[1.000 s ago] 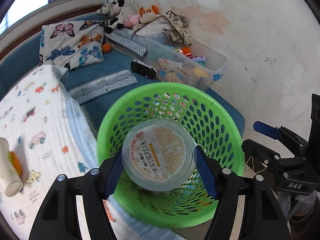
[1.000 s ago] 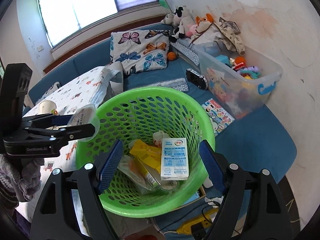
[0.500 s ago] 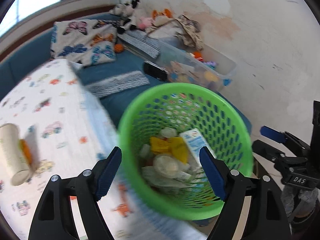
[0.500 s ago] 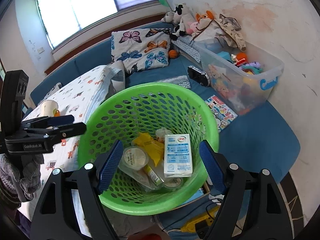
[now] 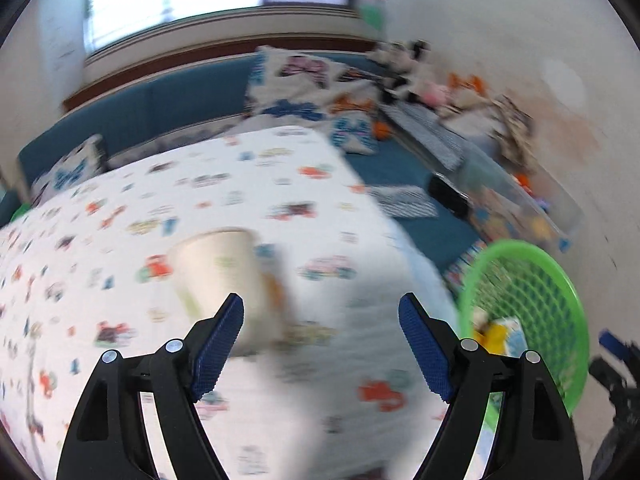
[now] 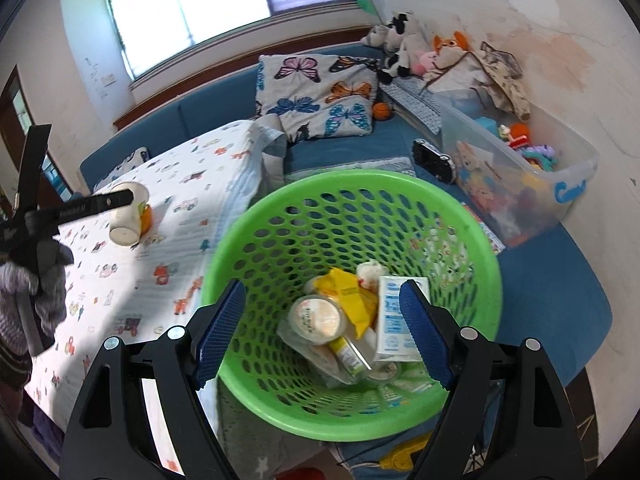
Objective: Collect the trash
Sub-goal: 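Move the left gripper to the white paper cup and grasp it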
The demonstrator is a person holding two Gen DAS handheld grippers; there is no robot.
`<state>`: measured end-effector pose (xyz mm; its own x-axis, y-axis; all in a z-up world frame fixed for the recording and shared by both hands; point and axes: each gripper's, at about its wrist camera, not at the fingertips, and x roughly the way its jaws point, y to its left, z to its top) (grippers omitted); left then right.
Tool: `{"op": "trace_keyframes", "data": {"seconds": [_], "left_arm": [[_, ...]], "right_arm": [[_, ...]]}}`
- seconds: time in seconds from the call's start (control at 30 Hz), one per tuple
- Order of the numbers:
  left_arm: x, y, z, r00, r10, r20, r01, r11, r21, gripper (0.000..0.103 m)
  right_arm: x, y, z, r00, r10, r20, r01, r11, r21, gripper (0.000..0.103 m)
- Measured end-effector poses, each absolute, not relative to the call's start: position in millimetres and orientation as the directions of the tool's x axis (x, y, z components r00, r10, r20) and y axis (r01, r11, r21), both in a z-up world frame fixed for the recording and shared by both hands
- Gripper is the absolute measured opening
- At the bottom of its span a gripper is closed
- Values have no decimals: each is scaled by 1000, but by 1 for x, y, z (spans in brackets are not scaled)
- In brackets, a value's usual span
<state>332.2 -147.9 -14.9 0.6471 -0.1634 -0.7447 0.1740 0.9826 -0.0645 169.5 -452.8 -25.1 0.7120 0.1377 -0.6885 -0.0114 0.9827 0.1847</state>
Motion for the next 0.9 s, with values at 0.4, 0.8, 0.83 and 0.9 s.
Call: {"op": "trace_keyframes", "data": {"seconds": [0.4, 0.8, 0.83, 0.9], "left_arm": [[373, -71, -39, 582, -91, -808, -52, 988, -148, 77], [379, -87, -47, 573, -118, -811, -9, 989, -151, 78], [380, -88, -48, 570, -122, -812, -10, 988, -156, 78], [381, -89, -50, 567, -122, -815, -14, 987, -158, 78]], "right_arm": [[185, -421, -27, 696, 191, -693, -83, 979, 186, 79], [194, -411, -35, 676, 208, -707, -99, 976, 193, 79], [195, -411, -35, 675, 208, -708, -99, 976, 193, 79], [195, -412, -36, 674, 208, -709, -98, 976, 194, 79]]}}
